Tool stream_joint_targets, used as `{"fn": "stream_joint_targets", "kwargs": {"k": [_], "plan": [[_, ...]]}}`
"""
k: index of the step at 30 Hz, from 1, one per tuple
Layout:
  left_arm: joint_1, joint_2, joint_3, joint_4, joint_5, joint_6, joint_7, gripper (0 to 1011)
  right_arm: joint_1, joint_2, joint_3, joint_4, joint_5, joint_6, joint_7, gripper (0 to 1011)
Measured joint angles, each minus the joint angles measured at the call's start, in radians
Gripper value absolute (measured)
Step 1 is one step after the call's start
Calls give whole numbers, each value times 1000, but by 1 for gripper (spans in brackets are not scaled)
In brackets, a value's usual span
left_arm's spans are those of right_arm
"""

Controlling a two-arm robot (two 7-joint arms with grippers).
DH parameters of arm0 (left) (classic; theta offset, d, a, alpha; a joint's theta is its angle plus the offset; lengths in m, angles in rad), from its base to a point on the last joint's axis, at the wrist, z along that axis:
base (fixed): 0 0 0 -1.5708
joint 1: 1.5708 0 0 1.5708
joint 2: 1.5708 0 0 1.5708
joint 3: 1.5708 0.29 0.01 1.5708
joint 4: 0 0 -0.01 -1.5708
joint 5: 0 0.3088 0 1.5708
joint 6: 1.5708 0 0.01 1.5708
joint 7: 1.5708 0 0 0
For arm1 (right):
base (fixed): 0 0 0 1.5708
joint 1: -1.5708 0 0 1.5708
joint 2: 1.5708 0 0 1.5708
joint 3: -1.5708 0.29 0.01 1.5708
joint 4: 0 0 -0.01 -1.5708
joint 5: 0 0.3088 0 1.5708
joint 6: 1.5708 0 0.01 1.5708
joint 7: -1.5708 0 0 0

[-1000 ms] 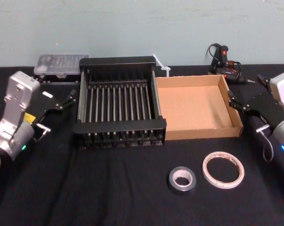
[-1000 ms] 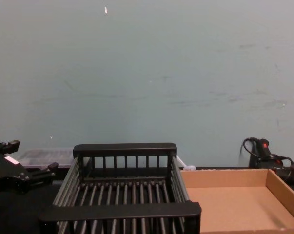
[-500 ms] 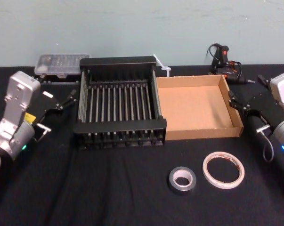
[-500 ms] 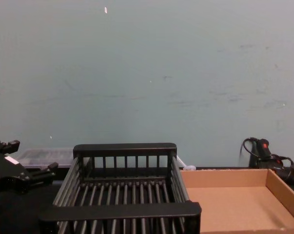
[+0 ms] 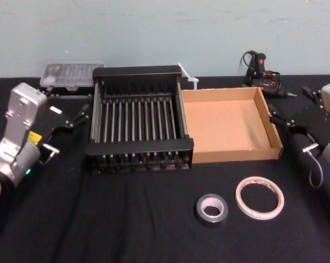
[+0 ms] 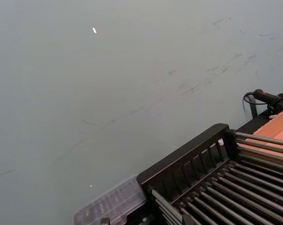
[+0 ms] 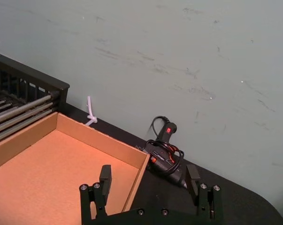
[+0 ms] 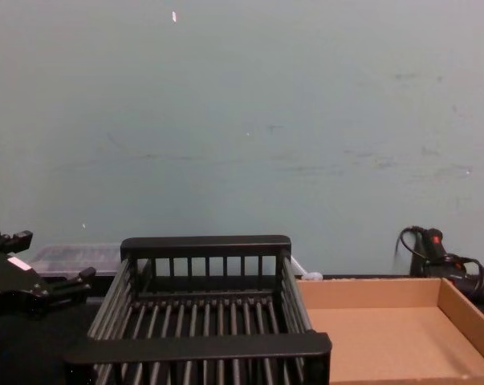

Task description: Pick up the white tape and place it into the black box , Pick up the silver tape and place it into the brown box.

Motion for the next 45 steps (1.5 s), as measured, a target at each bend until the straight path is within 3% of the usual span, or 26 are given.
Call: {"fn": "stream_joint_targets", "kwargs": {"k": [14, 27, 34, 45], "plan": [[0, 0, 0, 0, 0, 0, 0, 1001, -113, 64, 96, -170, 123, 136, 102, 1002], [0, 0, 0, 0, 0, 0, 0, 1002, -249, 136, 158, -292, 183, 239, 190, 1002], [0, 0, 0, 0, 0, 0, 0, 1001, -278, 144, 169, -302, 193, 288, 224, 1002], [0, 0, 0, 0, 0, 0, 0, 1001, -270, 129, 152, -280, 167, 347, 258, 1002]]}}
